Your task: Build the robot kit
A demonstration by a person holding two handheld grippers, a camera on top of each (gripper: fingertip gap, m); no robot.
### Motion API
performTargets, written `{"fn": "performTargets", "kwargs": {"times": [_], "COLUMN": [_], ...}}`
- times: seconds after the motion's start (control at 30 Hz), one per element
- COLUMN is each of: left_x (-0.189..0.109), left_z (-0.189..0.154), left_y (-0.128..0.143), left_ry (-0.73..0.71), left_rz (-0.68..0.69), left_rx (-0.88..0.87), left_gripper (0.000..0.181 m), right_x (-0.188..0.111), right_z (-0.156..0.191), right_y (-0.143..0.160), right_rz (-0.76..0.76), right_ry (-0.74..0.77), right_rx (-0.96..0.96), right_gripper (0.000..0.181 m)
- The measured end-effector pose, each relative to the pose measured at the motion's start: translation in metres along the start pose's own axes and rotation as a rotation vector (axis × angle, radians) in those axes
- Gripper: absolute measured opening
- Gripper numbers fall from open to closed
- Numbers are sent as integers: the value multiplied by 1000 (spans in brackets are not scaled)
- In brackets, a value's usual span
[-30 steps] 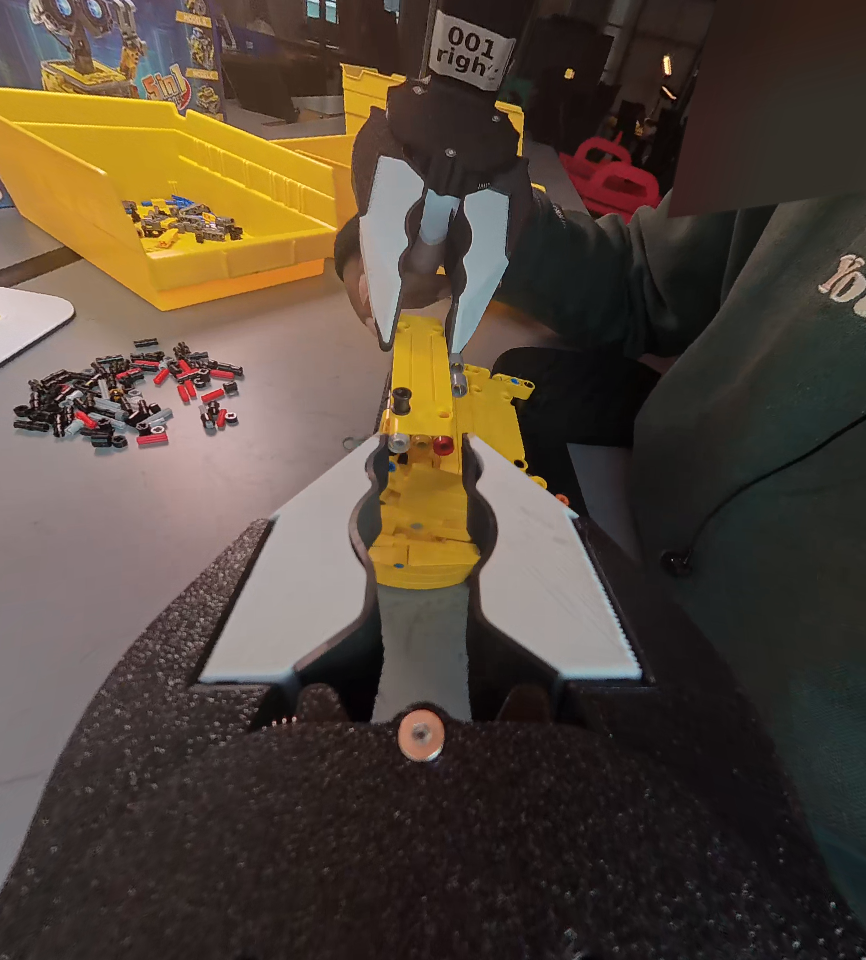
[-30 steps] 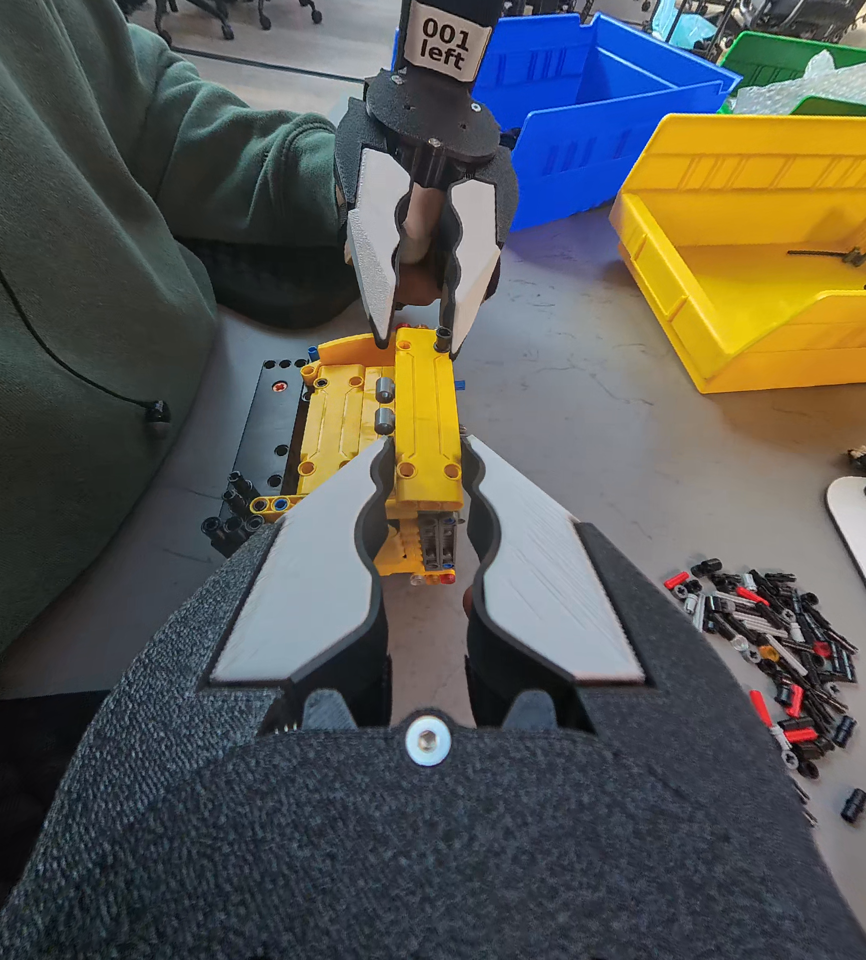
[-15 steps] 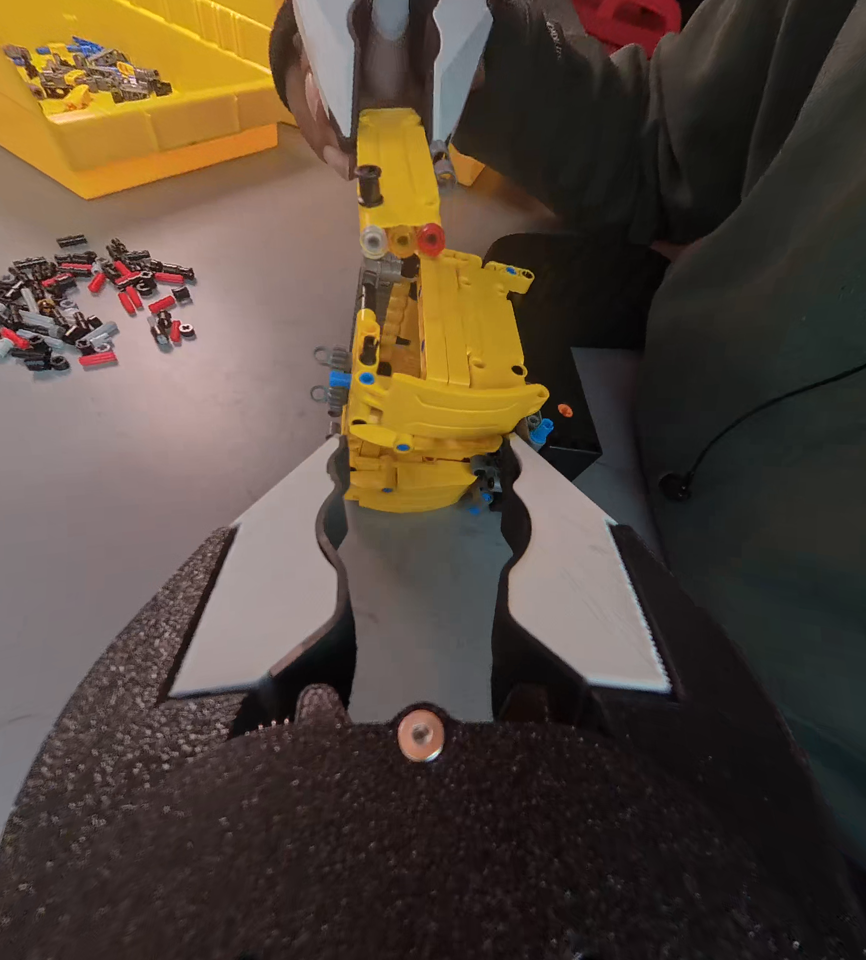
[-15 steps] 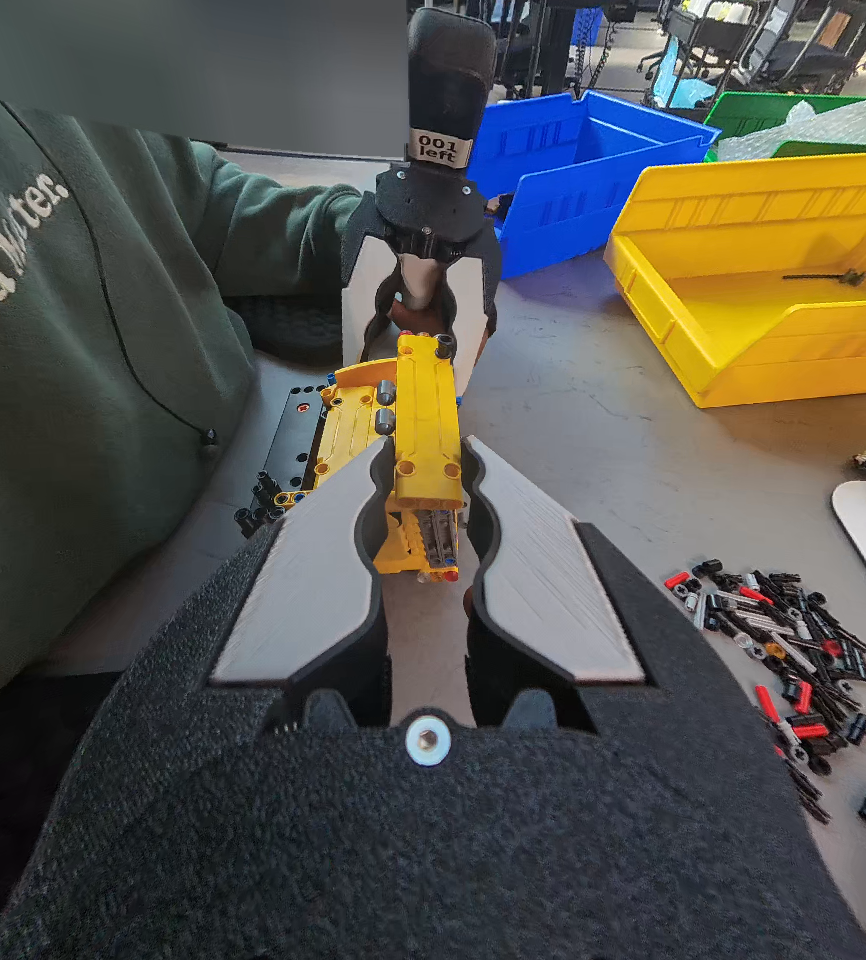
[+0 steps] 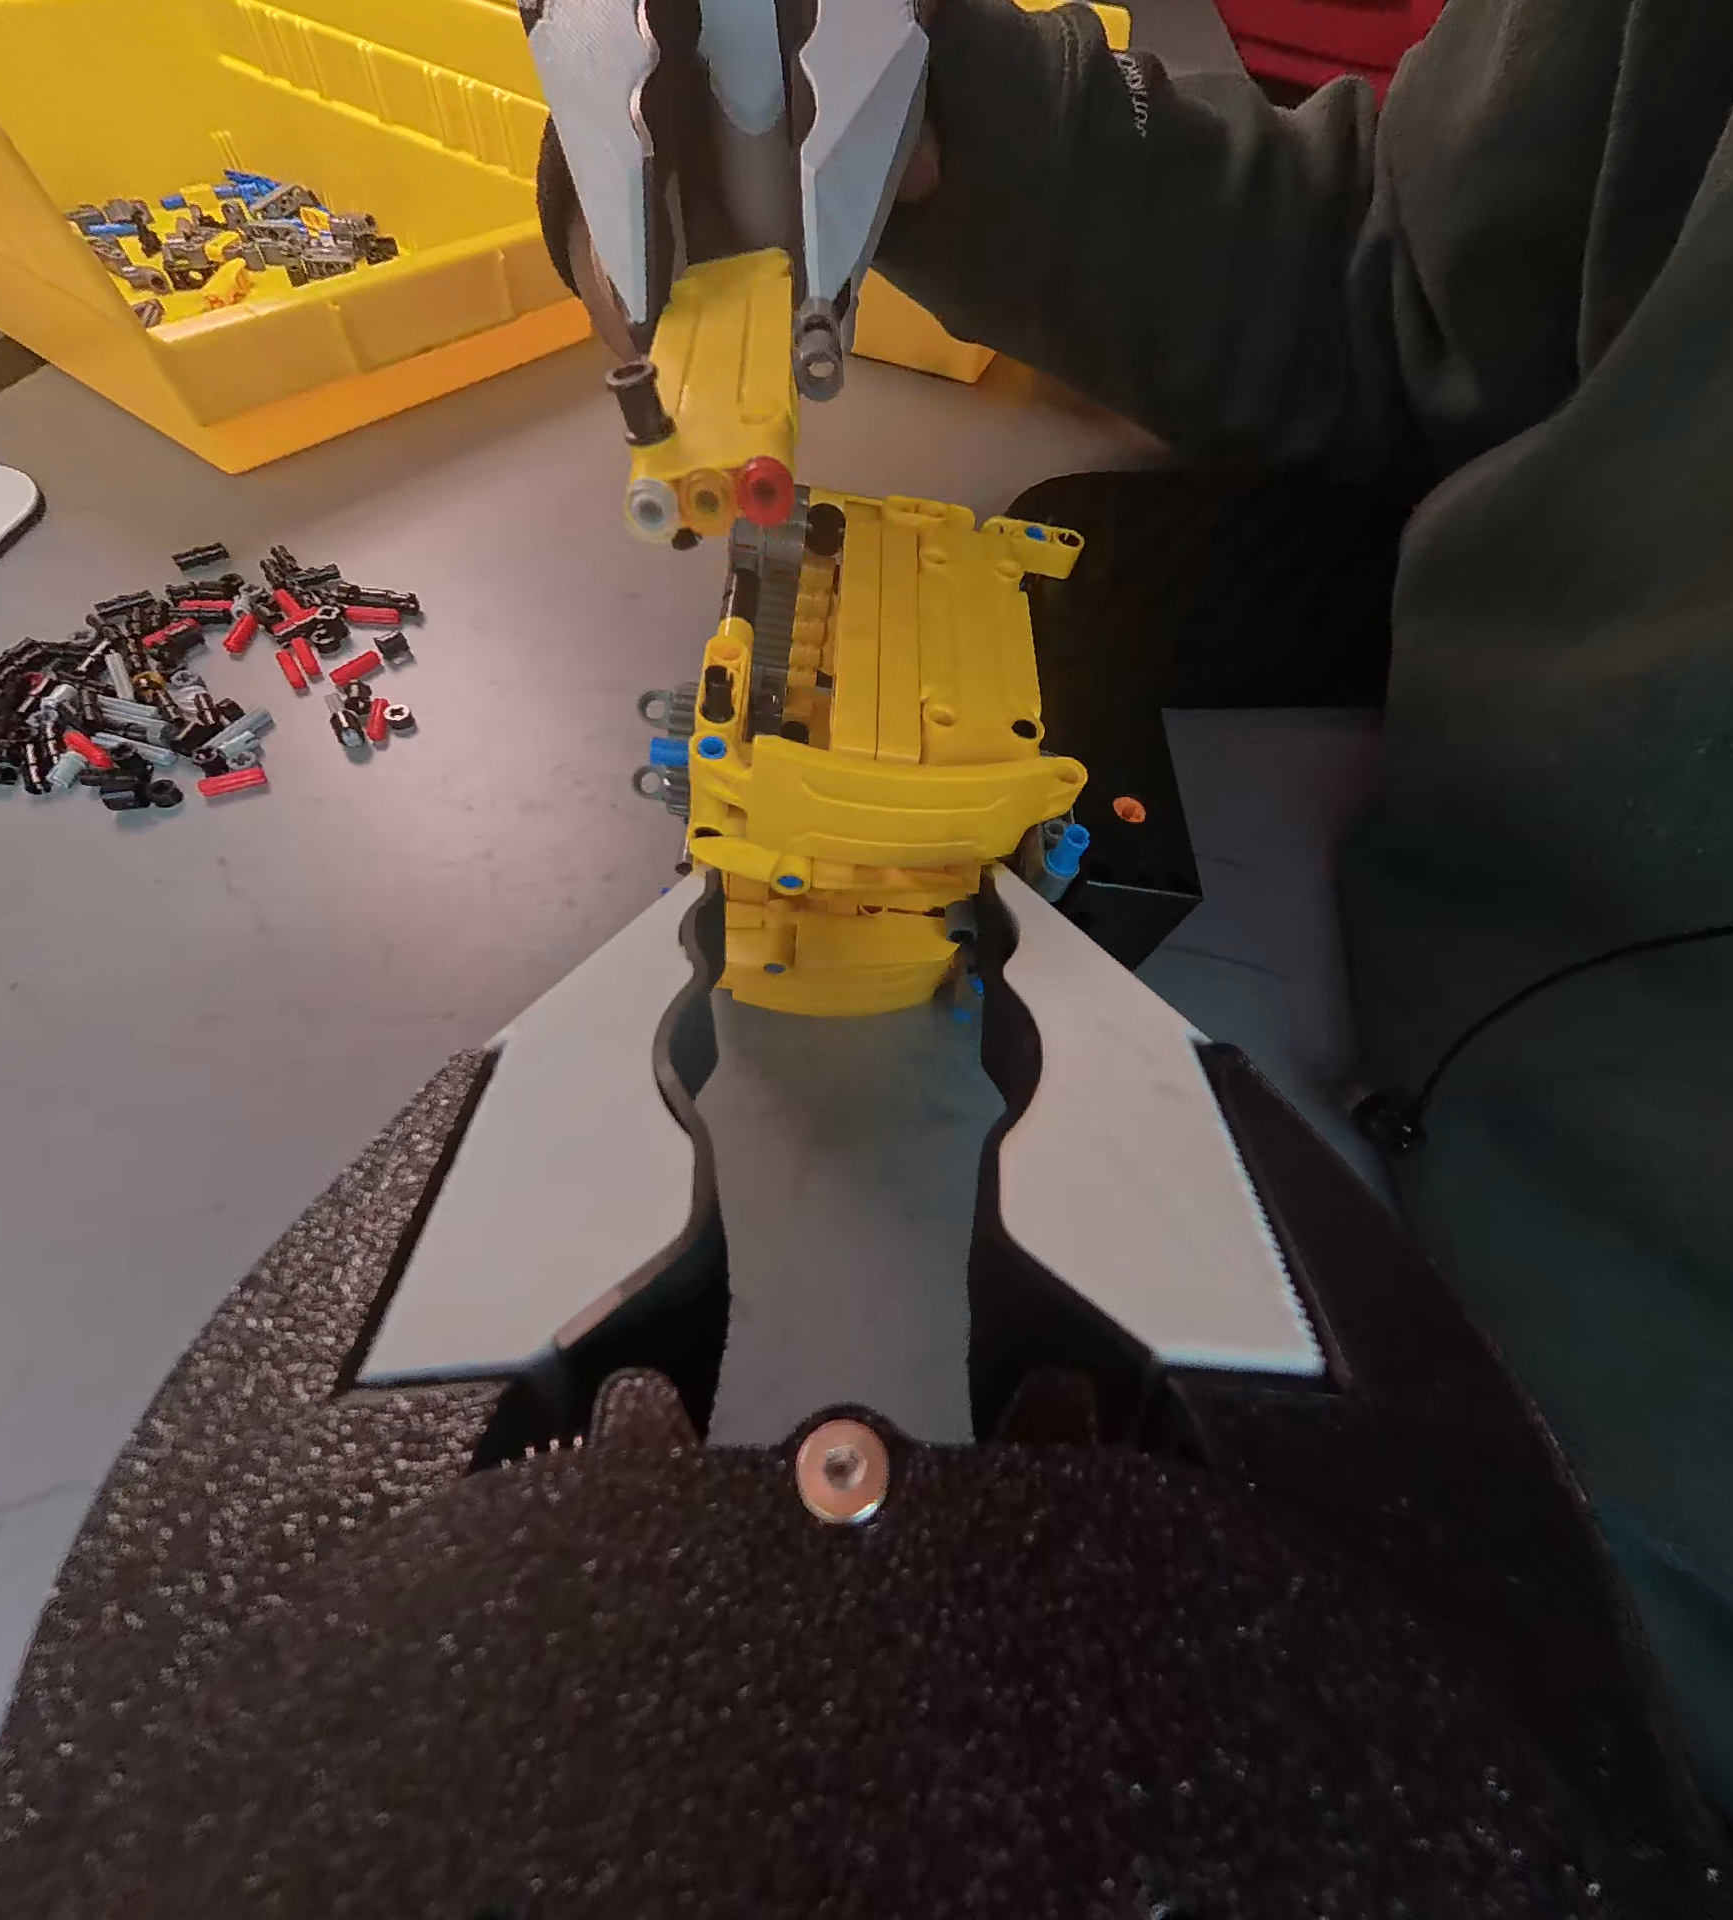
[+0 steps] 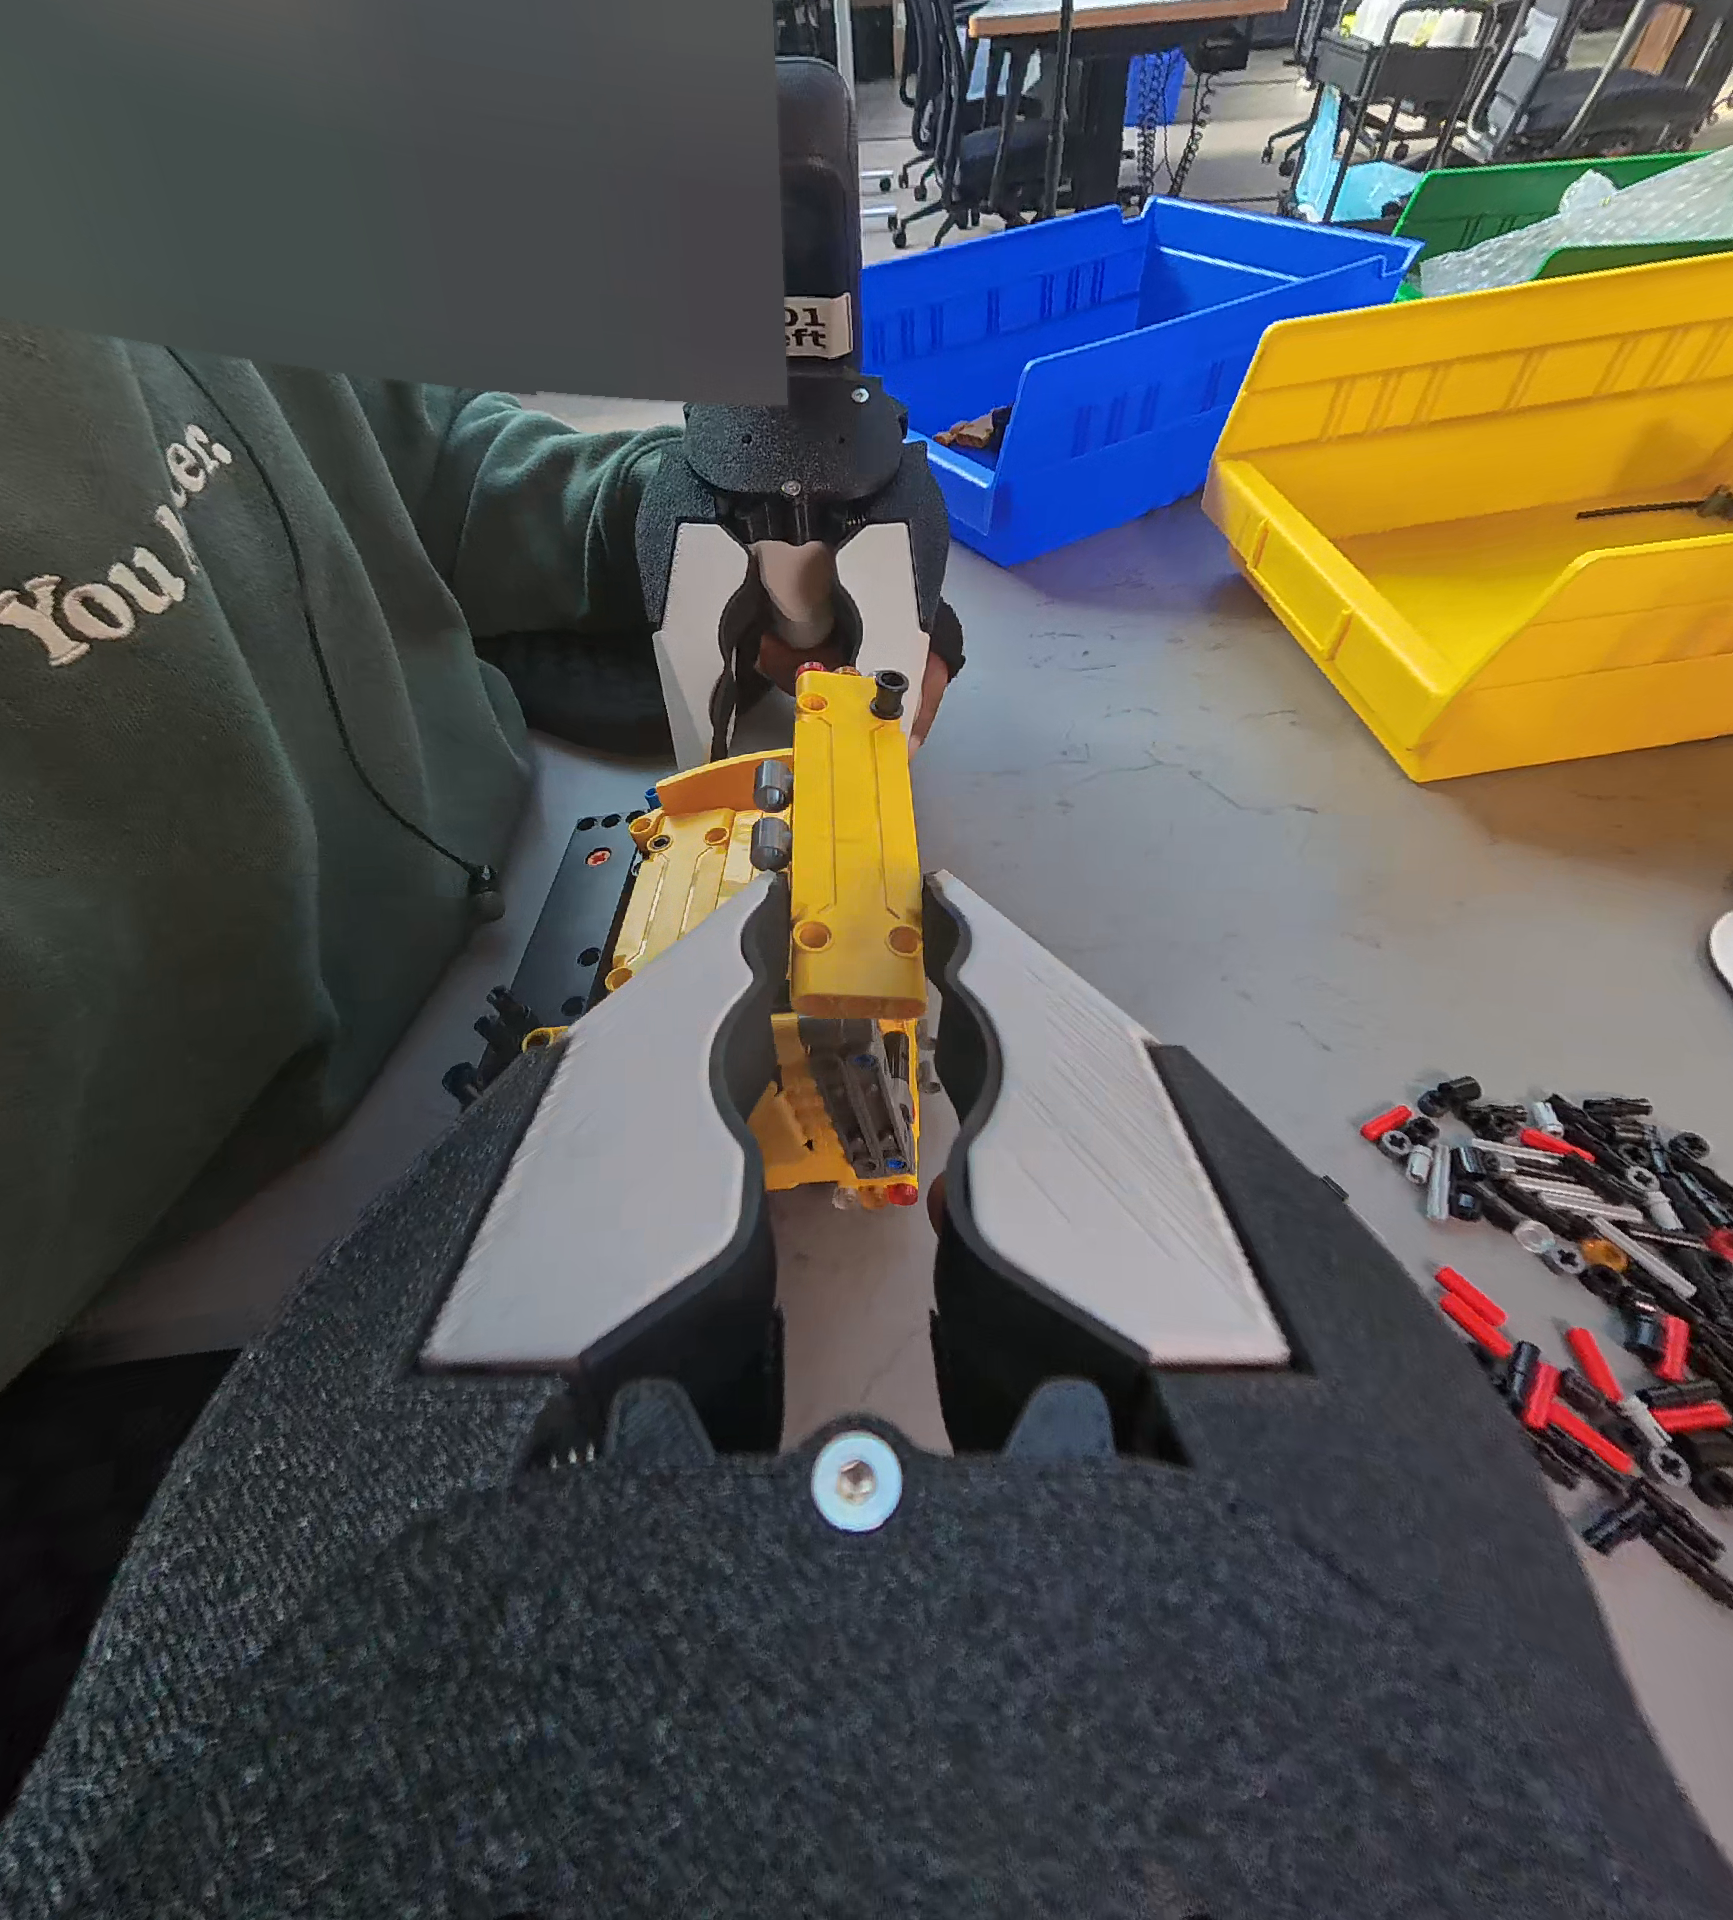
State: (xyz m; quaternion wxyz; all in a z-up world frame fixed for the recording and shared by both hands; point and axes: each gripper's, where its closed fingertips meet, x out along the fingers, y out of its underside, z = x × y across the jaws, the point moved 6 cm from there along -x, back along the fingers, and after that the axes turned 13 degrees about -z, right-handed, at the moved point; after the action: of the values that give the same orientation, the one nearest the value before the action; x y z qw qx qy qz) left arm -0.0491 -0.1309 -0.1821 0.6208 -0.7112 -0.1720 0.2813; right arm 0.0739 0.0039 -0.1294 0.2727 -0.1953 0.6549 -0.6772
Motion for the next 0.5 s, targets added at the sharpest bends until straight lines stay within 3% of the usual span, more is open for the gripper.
{"fn": "performTargets", "kwargs": {"times": [0.2, 0.5], "left_x": [-10, -26], "left_z": [6, 29], "left_y": [-1, -17], "left_ry": [-2, -76], "left_rz": [-10, -230], "left_rx": [-5, -144], "left_gripper": [50, 42], "right_x": [-7, -12], "right_z": [-6, -27], "right_y": [-3, -15], "right_rz": [-29, -36], "right_ry": [46, 231], "right_rx": [-8, -58], "right_gripper": [24, 25]}}
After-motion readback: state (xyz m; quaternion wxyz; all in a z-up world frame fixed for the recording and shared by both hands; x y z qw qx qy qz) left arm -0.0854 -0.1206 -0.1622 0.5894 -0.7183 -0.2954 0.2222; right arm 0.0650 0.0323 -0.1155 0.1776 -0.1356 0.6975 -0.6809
